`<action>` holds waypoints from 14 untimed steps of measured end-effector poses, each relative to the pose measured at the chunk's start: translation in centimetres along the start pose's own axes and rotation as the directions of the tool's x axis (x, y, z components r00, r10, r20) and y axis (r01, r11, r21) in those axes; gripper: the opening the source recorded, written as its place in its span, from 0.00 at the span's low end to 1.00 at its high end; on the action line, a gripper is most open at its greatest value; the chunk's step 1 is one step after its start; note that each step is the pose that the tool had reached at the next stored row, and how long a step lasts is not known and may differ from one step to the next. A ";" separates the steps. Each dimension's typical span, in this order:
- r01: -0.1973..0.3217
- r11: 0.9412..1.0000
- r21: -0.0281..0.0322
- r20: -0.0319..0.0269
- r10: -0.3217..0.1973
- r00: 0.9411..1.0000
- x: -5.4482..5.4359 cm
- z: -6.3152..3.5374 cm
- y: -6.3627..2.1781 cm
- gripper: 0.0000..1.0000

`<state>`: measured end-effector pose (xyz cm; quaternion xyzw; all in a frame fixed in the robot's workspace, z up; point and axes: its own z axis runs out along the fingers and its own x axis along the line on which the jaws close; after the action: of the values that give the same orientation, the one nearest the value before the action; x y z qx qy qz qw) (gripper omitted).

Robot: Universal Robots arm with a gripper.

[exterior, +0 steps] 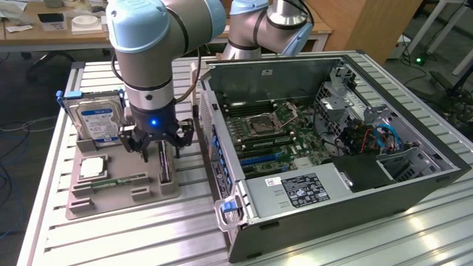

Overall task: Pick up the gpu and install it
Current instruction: 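Pick up the gpu and move the gpu toward the slot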

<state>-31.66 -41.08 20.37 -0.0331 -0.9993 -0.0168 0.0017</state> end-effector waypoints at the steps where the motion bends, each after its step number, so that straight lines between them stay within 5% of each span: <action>1: 0.000 1.000 0.000 0.000 0.000 1.000 0.0 0.00 0.00 0.72; 6: 0.000 1.000 0.000 0.000 0.000 1.000 0.0 0.00 0.00 0.65; 11: 0.000 1.000 0.000 0.000 0.000 1.000 -0.1 0.00 0.00 0.40; 14: 0.000 1.000 0.000 0.000 0.000 1.000 -0.1 0.00 0.01 0.40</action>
<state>-31.58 -41.08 20.37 -0.0330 -0.9993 -0.0168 0.0017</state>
